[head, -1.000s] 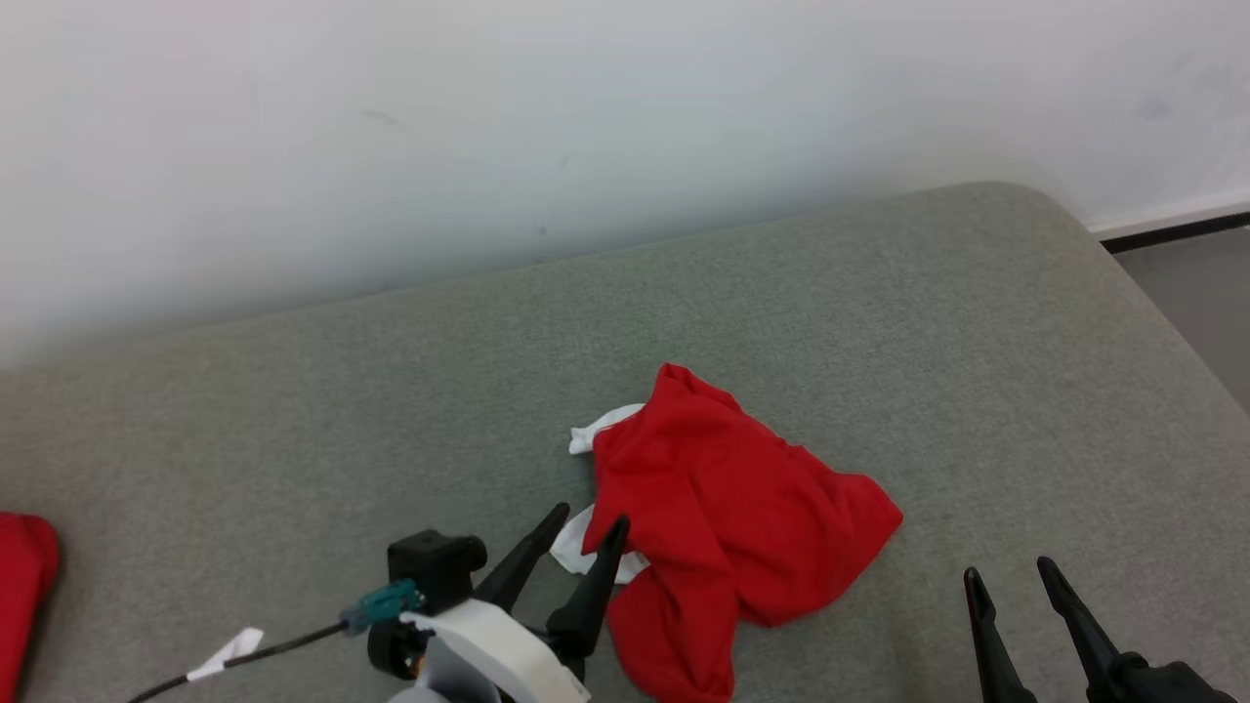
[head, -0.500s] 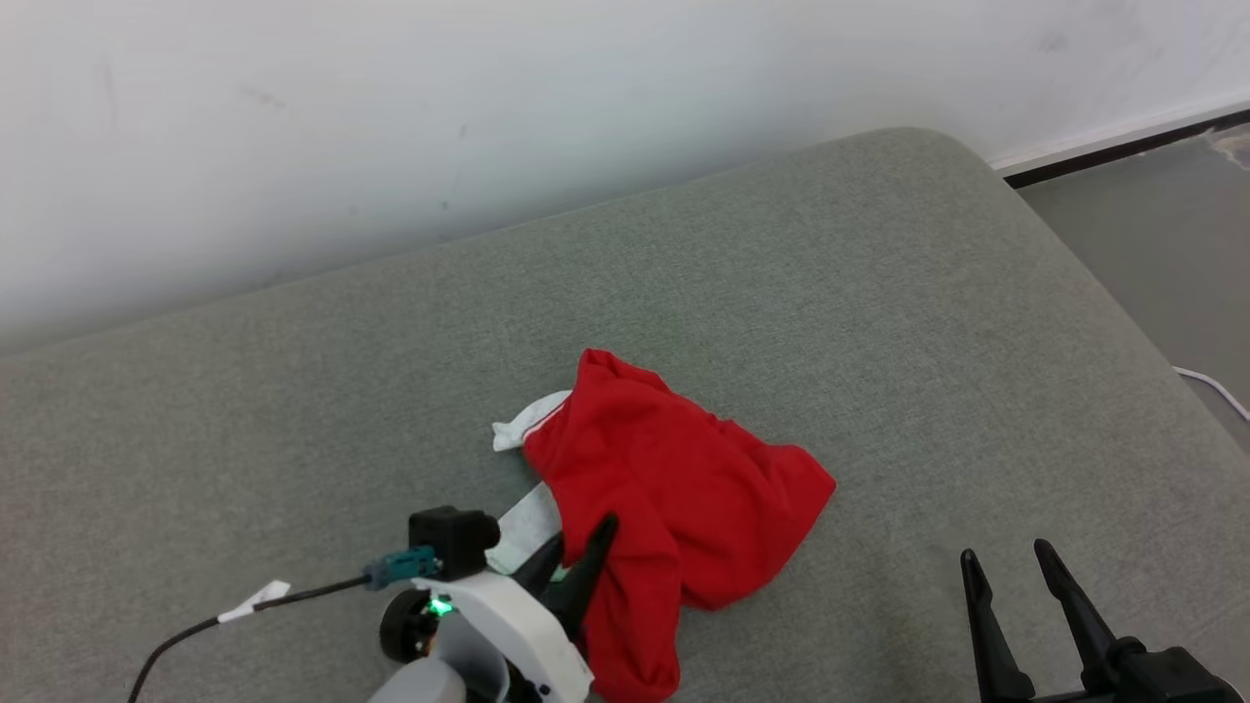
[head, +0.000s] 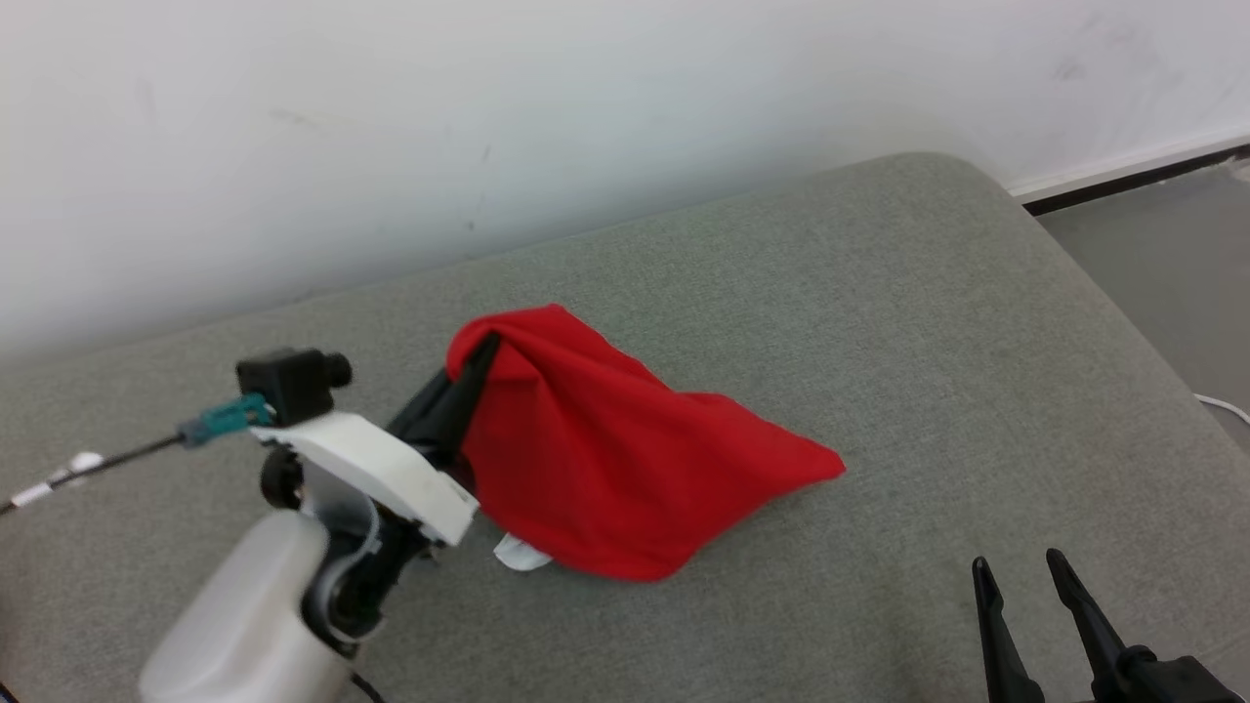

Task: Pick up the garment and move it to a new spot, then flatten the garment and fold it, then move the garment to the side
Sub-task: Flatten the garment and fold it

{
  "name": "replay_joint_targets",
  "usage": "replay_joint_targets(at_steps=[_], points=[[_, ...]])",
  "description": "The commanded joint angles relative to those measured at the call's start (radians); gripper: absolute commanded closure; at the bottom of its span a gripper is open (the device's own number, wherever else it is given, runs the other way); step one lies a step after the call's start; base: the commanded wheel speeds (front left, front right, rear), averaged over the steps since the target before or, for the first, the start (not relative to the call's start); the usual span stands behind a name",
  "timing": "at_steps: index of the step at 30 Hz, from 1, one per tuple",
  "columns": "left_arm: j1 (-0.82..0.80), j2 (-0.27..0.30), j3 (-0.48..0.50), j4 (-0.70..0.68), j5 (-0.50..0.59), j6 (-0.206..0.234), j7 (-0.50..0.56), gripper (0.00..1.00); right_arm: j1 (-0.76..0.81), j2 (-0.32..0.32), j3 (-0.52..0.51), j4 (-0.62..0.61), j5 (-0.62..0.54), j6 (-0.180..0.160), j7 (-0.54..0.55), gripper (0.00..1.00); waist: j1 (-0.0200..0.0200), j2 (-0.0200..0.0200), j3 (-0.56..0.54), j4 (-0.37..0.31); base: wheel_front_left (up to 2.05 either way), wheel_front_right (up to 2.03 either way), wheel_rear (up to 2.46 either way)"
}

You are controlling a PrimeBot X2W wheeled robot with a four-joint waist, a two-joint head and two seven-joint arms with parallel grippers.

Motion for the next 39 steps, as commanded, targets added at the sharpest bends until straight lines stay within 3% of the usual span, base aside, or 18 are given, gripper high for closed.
replay_joint_targets(at_steps=[1,9,15,27,39], points=[[-0.022,0.028,0.016,-0.022,-0.01,0.001,0.017,1.0,0.006,-0.002,-0.002,0.0,-0.009,-0.002,0.001,0.0,0.0,0.0,-0.008,0.01,0.0,0.0,0.0],[-0.133,0.204,0.105,-0.176,-0.034,0.055,0.164,1.0,0.014,-0.004,-0.003,0.002,-0.009,-0.002,0.001,0.0,0.0,0.0,-0.026,0.035,0.0,0.0,0.0],[-0.221,0.283,0.142,-0.226,-0.026,0.088,0.251,1.0,0.009,-0.004,0.005,0.004,-0.008,-0.002,0.001,0.0,0.0,0.0,-0.029,0.049,0.0,0.0,0.0],[-0.283,0.305,0.15,-0.293,-0.053,0.133,0.341,1.0,0.011,-0.011,0.016,0.006,-0.003,-0.002,0.001,0.0,0.0,0.0,-0.041,0.042,0.0,0.0,0.0],[-0.212,0.281,0.126,-0.505,-0.11,0.171,0.402,1.0,0.015,-0.021,0.002,0.004,-0.006,-0.002,0.001,0.0,0.0,0.0,-0.056,0.066,0.0,0.0,0.0]])
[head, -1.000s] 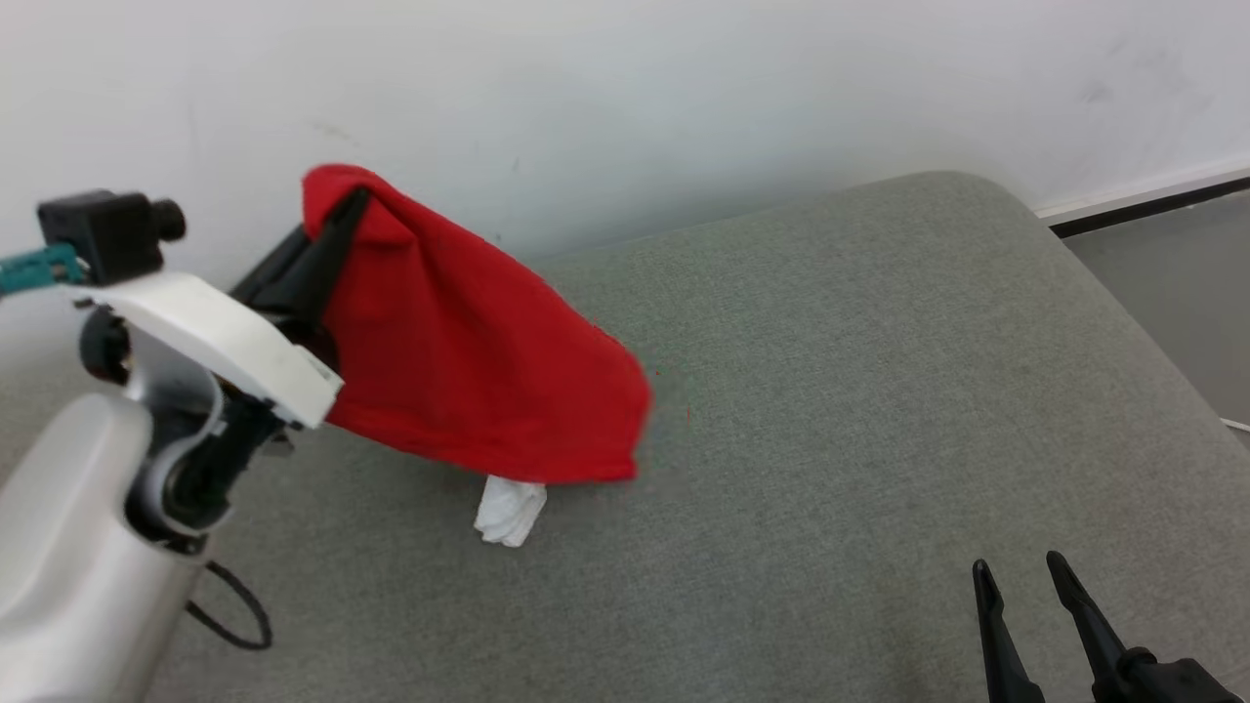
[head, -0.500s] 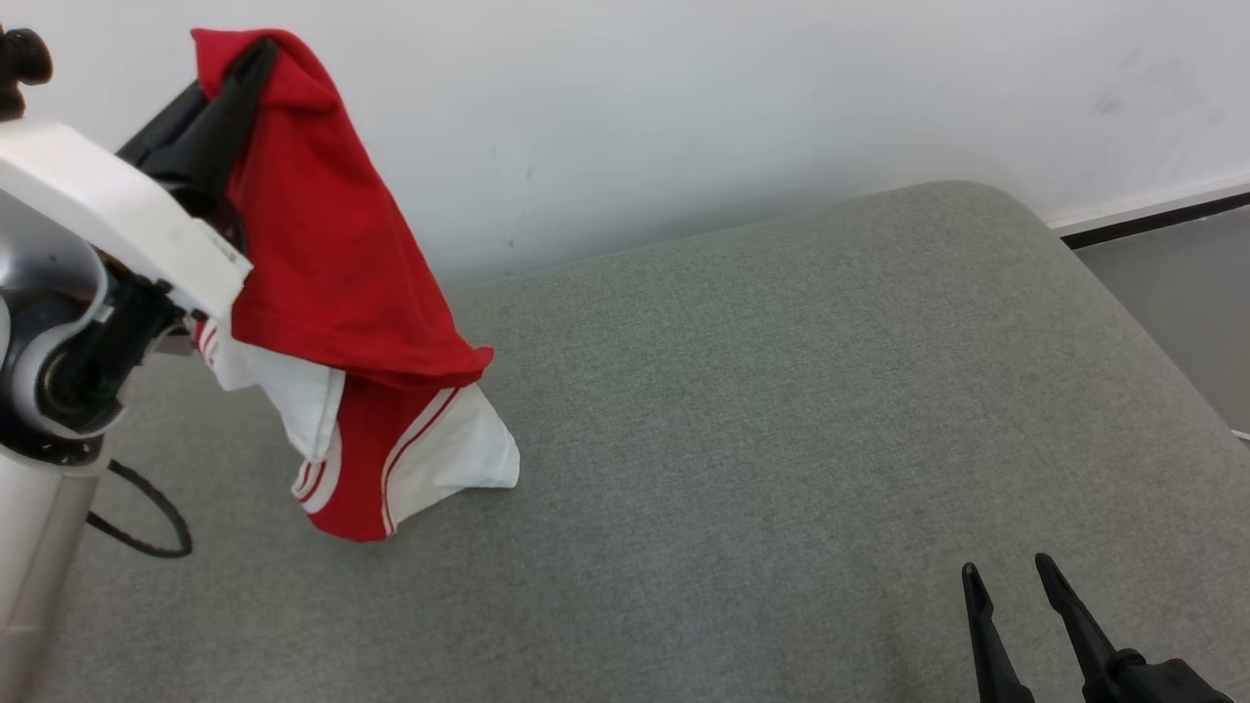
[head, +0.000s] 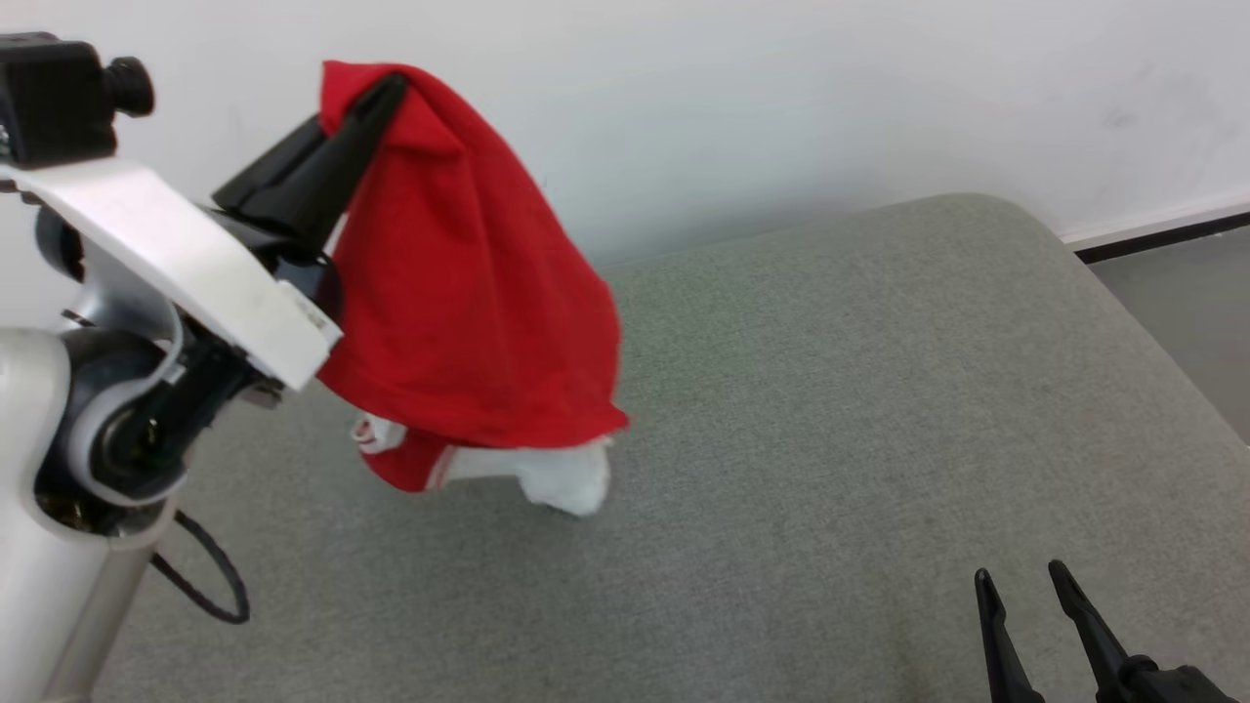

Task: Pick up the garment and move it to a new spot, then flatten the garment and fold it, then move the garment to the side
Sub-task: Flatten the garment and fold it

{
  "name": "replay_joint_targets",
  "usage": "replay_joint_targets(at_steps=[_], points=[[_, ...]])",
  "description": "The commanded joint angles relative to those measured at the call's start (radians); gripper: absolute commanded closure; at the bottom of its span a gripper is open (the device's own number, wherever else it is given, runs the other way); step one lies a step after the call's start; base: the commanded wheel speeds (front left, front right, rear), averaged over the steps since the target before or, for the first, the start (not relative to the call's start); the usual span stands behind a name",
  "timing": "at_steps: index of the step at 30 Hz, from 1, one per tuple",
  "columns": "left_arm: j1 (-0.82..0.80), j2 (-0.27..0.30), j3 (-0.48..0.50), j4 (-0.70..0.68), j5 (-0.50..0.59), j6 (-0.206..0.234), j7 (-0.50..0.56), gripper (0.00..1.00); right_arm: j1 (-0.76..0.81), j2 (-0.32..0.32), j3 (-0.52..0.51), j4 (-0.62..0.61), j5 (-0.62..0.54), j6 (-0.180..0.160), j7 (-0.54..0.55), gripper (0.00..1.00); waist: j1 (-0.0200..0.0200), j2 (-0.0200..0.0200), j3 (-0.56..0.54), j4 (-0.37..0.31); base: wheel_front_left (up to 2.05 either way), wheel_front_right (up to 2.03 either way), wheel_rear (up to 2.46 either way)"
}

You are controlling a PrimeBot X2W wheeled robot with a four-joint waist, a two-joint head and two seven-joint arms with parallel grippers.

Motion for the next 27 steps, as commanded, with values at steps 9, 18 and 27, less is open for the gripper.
replay_joint_targets(at_steps=[9,18,27], points=[[0.031,-0.051,-0.023,-0.14,-0.063,0.031,0.036,1.0,-0.009,-0.003,0.015,0.005,0.0,-0.002,0.001,0.0,0.0,0.0,-0.004,0.016,0.0,0.0,0.0],[0.094,-0.157,-0.088,-0.091,-0.098,0.063,0.014,1.0,-0.019,-0.001,0.026,0.006,0.009,-0.002,0.001,0.0,0.0,0.0,0.021,-0.022,0.0,0.0,0.0],[0.092,-0.192,-0.081,0.279,-0.031,0.073,-0.106,1.0,-0.056,0.014,0.035,0.007,0.017,-0.002,0.001,0.0,0.0,0.0,0.092,-0.093,0.0,0.0,0.0]])
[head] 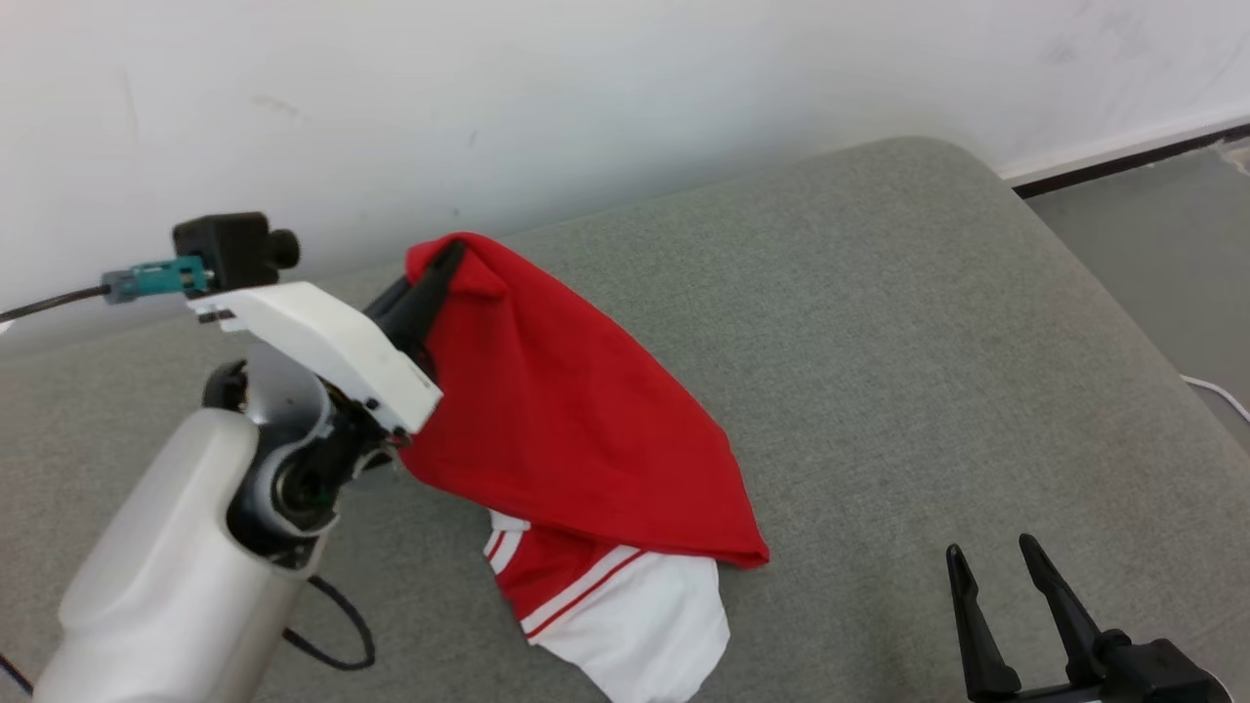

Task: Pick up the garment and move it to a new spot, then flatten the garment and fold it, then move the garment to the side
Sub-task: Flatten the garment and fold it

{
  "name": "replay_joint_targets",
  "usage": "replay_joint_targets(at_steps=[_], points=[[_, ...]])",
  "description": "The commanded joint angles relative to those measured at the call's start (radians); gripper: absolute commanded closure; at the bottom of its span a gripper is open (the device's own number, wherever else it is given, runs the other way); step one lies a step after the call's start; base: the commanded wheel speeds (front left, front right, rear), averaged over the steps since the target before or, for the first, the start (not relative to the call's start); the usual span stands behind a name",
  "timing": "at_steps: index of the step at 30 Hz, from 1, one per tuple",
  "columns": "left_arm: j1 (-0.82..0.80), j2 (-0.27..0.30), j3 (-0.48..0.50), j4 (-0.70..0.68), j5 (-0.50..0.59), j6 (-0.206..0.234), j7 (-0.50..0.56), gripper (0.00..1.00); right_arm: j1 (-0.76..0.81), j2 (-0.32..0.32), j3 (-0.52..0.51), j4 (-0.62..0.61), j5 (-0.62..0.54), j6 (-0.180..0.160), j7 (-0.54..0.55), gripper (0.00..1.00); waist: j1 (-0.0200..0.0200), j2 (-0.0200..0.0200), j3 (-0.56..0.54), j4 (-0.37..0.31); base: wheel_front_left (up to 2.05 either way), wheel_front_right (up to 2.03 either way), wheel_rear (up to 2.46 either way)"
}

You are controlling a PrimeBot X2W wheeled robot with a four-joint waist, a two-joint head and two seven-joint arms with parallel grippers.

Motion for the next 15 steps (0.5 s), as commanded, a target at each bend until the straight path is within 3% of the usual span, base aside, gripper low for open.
replay_joint_targets(at_steps=[1,12,13,14,15], points=[[-0.03,-0.006,0.019,0.073,0.02,0.005,-0.038,1.0,-0.02,0.002,0.0,-0.002,0.006,-0.002,0.001,0.0,0.0,-0.0001,0.035,-0.031,0.0,0.0,0.0],[-0.123,0.018,0.008,0.514,0.174,-0.008,-0.26,1.0,-0.038,0.013,-0.003,0.001,0.012,-0.002,0.001,0.0,0.0,-0.0001,0.099,-0.077,0.0,0.0,0.0],[-0.126,0.016,0.006,0.541,0.183,-0.012,-0.277,0.8,-0.039,0.014,-0.004,0.001,0.012,-0.002,0.001,0.0,0.0,-0.0001,0.1,-0.077,0.0,0.0,0.0],[-0.128,0.014,-0.003,0.566,0.195,-0.019,-0.292,0.51,-0.039,0.014,-0.006,0.001,0.011,-0.002,0.001,0.0,0.0,-0.0001,0.101,-0.075,0.0,0.0,0.0],[-0.131,0.013,-0.013,0.589,0.209,-0.024,-0.308,0.0,-0.04,0.014,-0.008,0.001,0.009,-0.002,0.001,0.0,0.0,-0.0001,0.1,-0.072,0.0,0.0,0.0]])
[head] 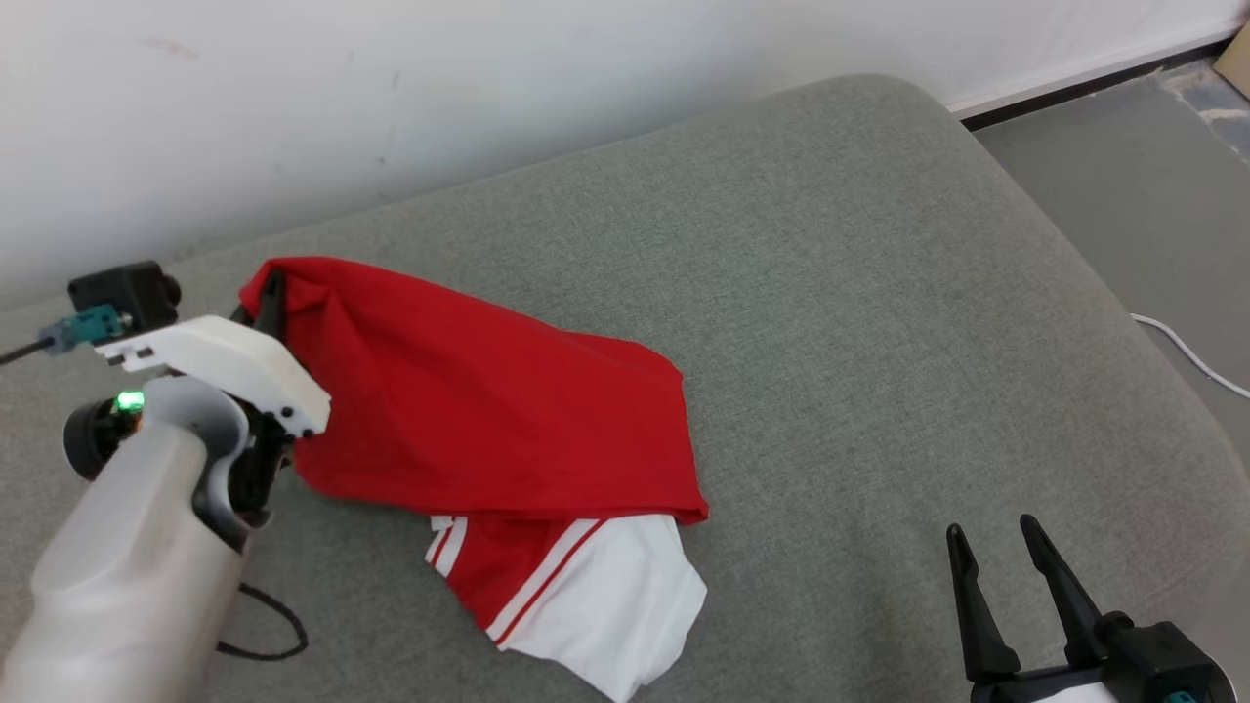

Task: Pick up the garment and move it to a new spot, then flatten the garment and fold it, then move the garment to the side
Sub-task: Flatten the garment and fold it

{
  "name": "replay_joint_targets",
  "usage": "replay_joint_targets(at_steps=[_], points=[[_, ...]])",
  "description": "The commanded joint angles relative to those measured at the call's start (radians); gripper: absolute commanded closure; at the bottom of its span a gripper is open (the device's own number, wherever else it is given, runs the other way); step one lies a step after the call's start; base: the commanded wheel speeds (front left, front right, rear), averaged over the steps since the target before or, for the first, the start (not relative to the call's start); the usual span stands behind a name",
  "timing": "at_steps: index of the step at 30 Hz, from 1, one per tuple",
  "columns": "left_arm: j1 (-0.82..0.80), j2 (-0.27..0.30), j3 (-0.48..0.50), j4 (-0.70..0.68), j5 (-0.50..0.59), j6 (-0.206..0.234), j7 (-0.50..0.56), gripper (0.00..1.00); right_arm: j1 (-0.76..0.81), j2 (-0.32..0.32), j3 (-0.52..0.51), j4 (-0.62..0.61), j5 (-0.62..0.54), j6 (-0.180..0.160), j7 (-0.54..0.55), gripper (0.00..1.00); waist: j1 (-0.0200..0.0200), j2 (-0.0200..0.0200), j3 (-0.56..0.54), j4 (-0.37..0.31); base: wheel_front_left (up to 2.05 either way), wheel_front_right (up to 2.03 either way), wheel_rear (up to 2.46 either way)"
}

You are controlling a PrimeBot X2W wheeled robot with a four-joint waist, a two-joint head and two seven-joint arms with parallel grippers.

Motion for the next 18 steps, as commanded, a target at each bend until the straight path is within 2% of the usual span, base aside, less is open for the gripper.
replay_joint_targets(at_steps=[1,6,10,12,17,18], points=[[-0.016,0.002,-0.018,0.037,0.037,-0.011,-0.038,0.0,-0.006,0.002,-0.008,-0.002,-0.003,-0.002,0.001,0.0,-0.0001,0.0,-0.003,0.008,0.0,0.0,0.0],[-0.018,-0.01,-0.058,0.09,0.103,-0.033,-0.157,0.0,-0.002,0.001,-0.015,-0.003,-0.016,-0.002,0.001,0.0,-0.0001,0.0,-0.025,0.032,0.0,0.0,0.0],[0.038,-0.033,-0.049,0.073,0.131,-0.032,-0.216,0.0,0.019,0.001,-0.027,-0.005,-0.024,-0.002,0.001,0.0,-0.0001,0.0,-0.057,0.056,0.0,0.0,0.0],[0.071,-0.039,-0.019,0.035,0.141,-0.023,-0.225,0.0,0.027,0.001,-0.029,-0.004,-0.029,-0.002,0.001,0.0,-0.0001,0.0,-0.073,0.065,0.0,0.0,0.0],[0.246,-0.066,0.101,-0.197,0.259,0.019,-0.224,0.0,0.048,-0.011,-0.044,-0.018,-0.039,-0.002,0.001,0.0,-0.0001,0.0,-0.105,0.098,0.0,0.0,0.0],[0.246,-0.066,0.101,-0.197,0.259,0.019,-0.224,0.0,0.048,-0.011,-0.044,-0.018,-0.039,-0.002,0.001,0.0,-0.0001,0.0,-0.105,0.098,0.0,0.0,0.0]])
